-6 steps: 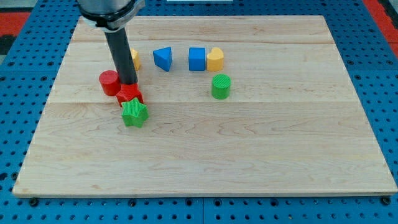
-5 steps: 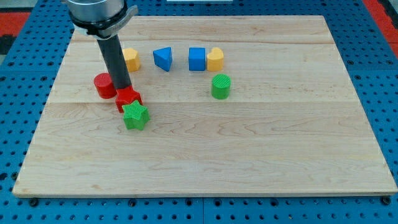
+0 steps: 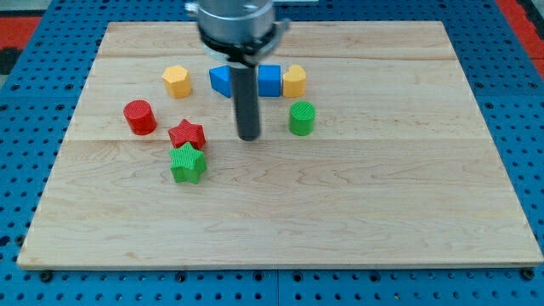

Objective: Point at the red circle

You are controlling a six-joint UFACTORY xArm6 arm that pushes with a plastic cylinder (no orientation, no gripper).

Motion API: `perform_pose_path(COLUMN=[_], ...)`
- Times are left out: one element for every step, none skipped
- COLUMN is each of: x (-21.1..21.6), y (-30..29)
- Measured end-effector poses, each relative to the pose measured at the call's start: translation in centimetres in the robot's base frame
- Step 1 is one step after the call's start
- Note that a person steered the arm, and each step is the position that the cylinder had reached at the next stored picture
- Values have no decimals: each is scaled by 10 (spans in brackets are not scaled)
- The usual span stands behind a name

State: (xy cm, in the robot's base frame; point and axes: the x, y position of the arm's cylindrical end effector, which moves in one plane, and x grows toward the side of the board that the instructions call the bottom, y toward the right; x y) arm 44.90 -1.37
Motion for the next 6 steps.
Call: perform_pose_path(x=[46, 77, 81, 84, 84, 77], y=[30, 25, -14, -68, -121, -159])
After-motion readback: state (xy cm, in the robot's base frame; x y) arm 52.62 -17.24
